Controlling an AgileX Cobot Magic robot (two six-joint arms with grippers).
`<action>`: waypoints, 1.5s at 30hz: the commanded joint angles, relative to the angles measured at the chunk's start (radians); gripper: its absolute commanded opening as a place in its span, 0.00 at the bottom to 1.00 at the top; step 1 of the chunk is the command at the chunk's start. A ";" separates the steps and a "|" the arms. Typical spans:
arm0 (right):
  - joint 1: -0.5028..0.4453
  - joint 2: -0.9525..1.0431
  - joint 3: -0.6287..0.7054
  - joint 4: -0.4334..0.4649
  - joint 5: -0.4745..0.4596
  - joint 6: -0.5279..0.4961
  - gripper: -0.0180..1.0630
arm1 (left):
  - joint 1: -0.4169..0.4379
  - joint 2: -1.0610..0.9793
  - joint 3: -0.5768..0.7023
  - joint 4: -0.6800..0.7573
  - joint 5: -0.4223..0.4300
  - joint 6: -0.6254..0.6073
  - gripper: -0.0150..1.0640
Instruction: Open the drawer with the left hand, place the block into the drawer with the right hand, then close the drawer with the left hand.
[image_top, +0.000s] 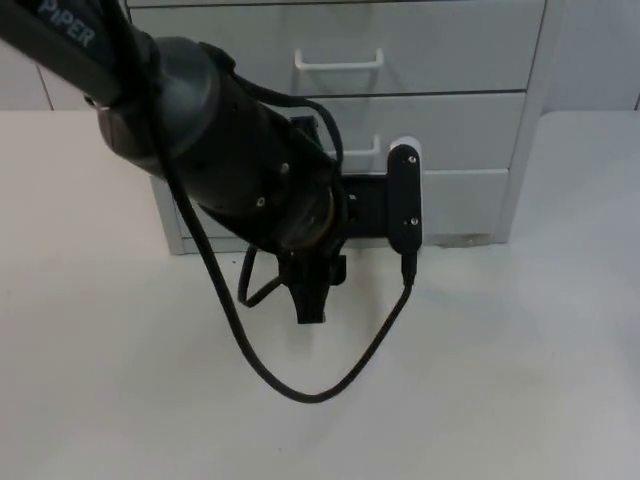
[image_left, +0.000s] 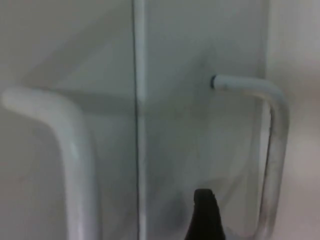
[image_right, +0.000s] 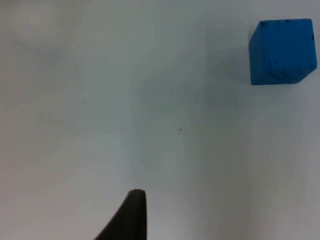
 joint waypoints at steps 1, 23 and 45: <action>-0.001 0.000 -0.004 -0.009 -0.012 0.000 0.99 | 0.004 0.001 -0.004 0.018 -0.045 -0.017 0.56; -0.001 0.000 -0.004 -0.019 -0.014 0.000 0.99 | 0.004 0.070 -0.006 0.090 -0.046 -0.048 0.40; -0.001 0.000 -0.004 -0.027 -0.024 0.007 0.99 | -0.008 -0.013 0.033 0.002 -0.119 -0.030 0.01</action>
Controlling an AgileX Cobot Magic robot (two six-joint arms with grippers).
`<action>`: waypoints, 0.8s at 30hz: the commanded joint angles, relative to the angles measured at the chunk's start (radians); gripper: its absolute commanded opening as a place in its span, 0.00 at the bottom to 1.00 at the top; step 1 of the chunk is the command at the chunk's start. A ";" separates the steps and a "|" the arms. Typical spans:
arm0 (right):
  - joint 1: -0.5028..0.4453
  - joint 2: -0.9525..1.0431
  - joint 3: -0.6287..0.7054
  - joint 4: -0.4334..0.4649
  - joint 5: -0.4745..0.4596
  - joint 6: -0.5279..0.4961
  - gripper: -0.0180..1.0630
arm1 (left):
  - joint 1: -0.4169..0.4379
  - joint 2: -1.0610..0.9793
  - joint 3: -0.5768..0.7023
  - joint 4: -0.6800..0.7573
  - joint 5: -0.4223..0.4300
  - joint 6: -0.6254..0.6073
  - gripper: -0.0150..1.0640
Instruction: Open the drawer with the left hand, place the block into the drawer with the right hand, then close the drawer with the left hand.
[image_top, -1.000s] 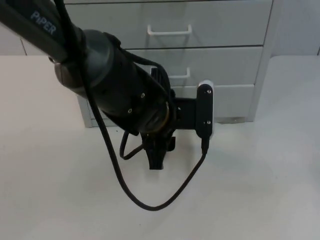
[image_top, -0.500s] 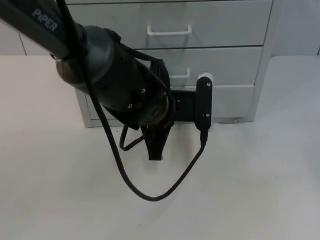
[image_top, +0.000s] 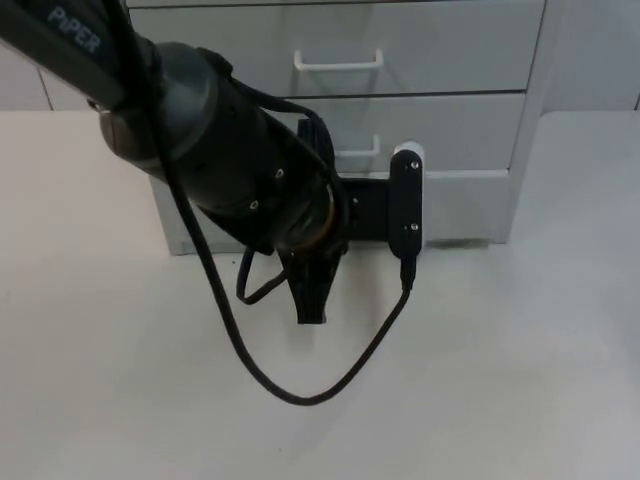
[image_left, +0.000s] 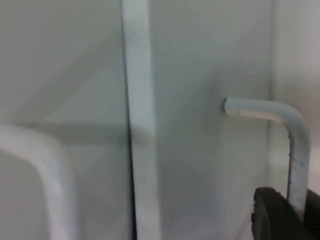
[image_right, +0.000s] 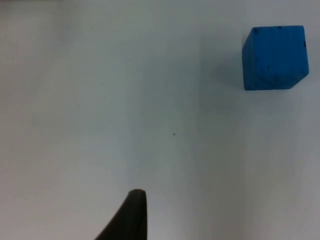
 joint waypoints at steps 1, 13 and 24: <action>-0.001 0.000 -0.004 -0.008 -0.014 0.007 0.99 | -0.022 -0.043 0.039 -0.073 -0.076 -0.002 0.01; -0.001 0.000 -0.004 -0.008 -0.019 0.007 0.99 | -0.118 -0.175 0.238 -0.437 -0.072 0.213 0.01; -0.001 0.000 -0.004 -0.008 -0.019 0.007 0.99 | -0.181 -0.256 0.352 -1.126 0.029 0.744 0.01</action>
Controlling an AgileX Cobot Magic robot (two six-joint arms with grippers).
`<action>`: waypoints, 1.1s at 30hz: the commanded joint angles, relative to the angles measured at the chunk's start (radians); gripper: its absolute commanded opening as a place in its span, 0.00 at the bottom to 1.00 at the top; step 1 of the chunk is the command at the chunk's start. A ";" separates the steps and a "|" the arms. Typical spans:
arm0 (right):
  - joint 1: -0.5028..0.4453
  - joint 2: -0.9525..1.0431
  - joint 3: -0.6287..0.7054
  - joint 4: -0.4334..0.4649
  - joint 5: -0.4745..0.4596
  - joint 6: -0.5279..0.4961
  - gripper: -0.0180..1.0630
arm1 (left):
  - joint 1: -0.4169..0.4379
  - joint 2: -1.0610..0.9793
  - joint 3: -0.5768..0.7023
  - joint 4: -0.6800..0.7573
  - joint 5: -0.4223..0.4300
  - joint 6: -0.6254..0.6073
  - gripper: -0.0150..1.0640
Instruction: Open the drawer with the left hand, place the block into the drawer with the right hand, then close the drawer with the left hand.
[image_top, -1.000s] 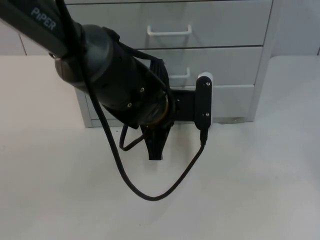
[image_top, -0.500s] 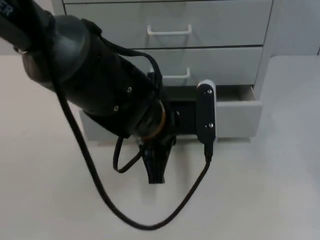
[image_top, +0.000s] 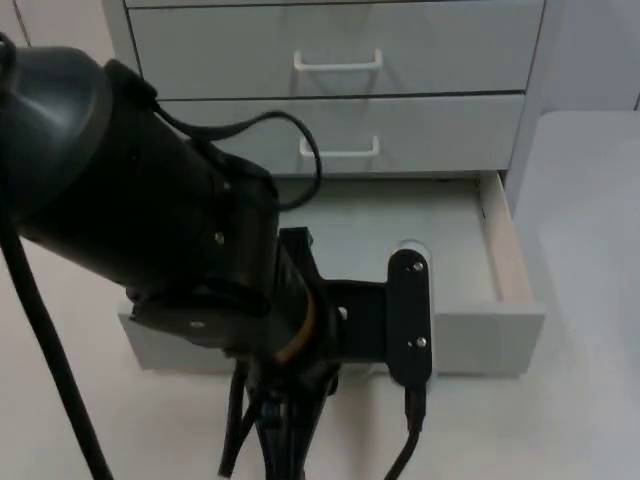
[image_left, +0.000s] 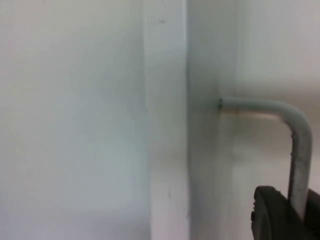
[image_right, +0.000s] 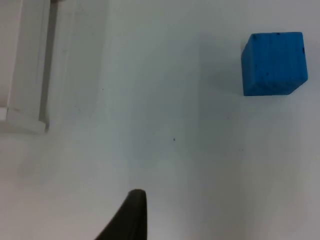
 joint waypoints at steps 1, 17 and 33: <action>-0.001 0.000 -0.004 -0.008 -0.006 0.002 0.99 | -0.014 -0.014 0.035 -0.219 0.077 0.074 0.01; -0.001 0.000 -0.004 -0.008 -0.006 0.002 0.99 | -0.013 -0.010 0.080 -0.331 0.110 0.195 0.01; -0.001 0.000 -0.004 -0.008 -0.006 0.002 0.99 | -0.013 -0.012 0.080 -0.315 0.092 0.207 0.68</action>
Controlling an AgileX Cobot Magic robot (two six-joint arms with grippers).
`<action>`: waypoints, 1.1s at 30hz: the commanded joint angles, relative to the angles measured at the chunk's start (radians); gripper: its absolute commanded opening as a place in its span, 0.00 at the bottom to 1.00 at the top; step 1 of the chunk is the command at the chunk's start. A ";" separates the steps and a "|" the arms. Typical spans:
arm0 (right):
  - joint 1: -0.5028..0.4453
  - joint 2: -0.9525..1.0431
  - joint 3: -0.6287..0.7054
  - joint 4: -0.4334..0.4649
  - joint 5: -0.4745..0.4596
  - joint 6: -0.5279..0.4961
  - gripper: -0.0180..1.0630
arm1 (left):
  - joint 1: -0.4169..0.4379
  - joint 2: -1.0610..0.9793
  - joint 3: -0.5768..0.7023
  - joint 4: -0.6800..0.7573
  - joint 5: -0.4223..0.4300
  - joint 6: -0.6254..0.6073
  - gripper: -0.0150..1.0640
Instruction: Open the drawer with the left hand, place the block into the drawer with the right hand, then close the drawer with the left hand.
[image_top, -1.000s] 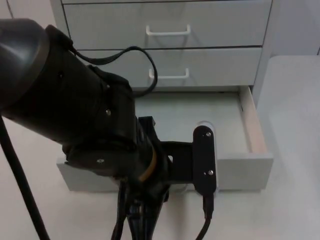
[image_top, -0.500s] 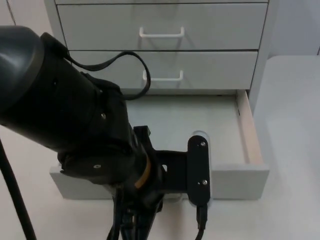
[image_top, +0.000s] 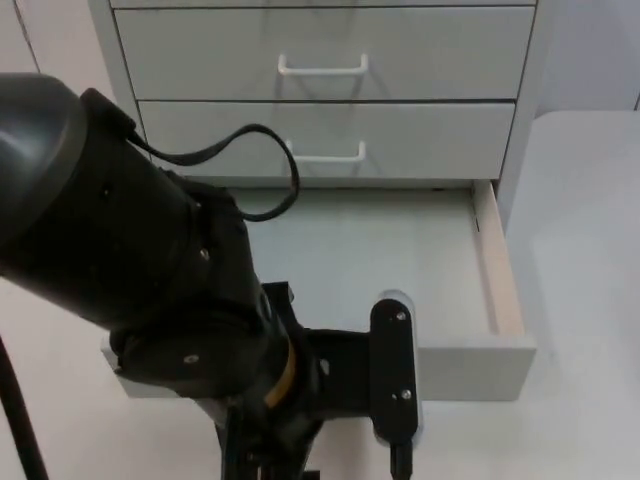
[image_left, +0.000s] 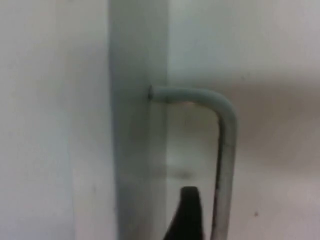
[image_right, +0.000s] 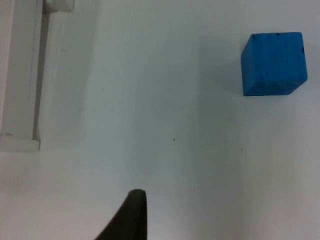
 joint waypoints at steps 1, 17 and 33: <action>-0.001 0.000 -0.004 -0.006 -0.006 0.007 0.99 | 0.000 -0.001 0.015 -0.015 0.085 -0.015 0.69; -0.001 0.000 -0.004 -0.006 -0.012 0.007 0.99 | -0.011 -0.099 0.013 0.117 0.183 -0.018 0.71; -0.001 0.000 -0.004 -0.006 -0.009 0.007 0.99 | -0.013 -0.647 0.013 -0.286 0.237 -0.020 0.71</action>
